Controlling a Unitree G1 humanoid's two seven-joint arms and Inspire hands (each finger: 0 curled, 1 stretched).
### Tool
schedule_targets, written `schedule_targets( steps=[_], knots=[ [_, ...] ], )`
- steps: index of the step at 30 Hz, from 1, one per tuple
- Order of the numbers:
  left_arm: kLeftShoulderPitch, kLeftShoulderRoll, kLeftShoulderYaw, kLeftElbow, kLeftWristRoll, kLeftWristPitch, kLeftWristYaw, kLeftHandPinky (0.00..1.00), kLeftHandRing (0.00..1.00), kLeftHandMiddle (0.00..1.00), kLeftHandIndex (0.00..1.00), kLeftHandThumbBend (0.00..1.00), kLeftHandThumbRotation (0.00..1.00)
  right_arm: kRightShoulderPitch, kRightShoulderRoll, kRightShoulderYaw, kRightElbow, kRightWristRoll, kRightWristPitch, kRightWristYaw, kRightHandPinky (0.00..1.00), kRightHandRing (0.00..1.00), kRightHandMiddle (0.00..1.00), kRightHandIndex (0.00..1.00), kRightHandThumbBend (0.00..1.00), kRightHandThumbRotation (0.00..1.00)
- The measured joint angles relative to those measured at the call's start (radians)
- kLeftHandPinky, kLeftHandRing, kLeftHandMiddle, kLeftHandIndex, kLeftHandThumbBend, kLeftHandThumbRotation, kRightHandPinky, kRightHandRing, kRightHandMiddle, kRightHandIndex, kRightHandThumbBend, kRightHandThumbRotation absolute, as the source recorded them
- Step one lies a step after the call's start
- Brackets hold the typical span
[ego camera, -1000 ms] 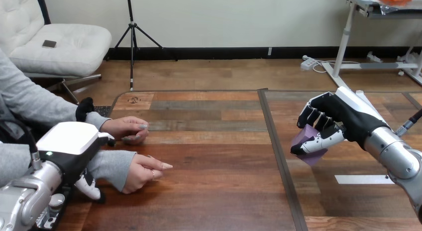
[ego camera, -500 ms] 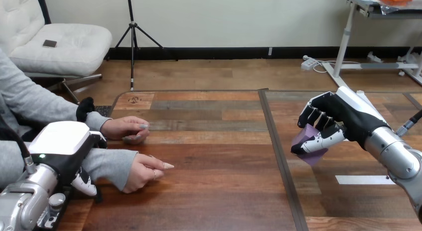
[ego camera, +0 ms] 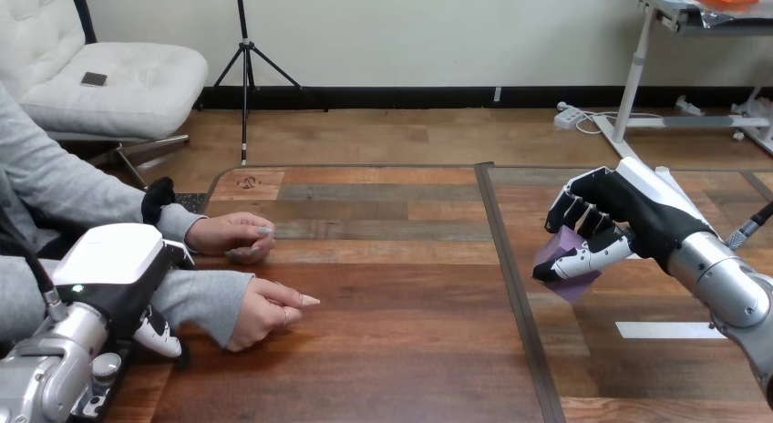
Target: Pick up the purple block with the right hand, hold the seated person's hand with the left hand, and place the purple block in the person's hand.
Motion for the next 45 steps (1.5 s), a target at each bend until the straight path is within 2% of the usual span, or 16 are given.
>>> schedule_targets(
  steps=[9,21,45],
  knots=[
    [-0.018,-0.003,0.000,0.063,-0.034,-0.052,0.031,0.27,0.34,0.43,0.46,0.81,0.00,0.000,0.000,-0.003,0.000,0.000,0.000,0.000,0.37,0.39,0.43,0.43,0.88,0.00],
    [-0.024,-0.007,0.000,0.088,-0.060,-0.082,0.048,0.26,0.33,0.41,0.44,0.79,0.00,0.000,0.000,-0.003,0.000,0.000,-0.001,0.000,0.37,0.39,0.43,0.43,0.89,0.00],
    [-0.023,-0.015,0.000,0.092,-0.091,-0.082,0.042,0.27,0.35,0.42,0.43,0.80,0.00,0.000,0.000,-0.003,0.000,0.000,0.001,0.000,0.37,0.39,0.43,0.43,0.87,0.00]
  ],
)
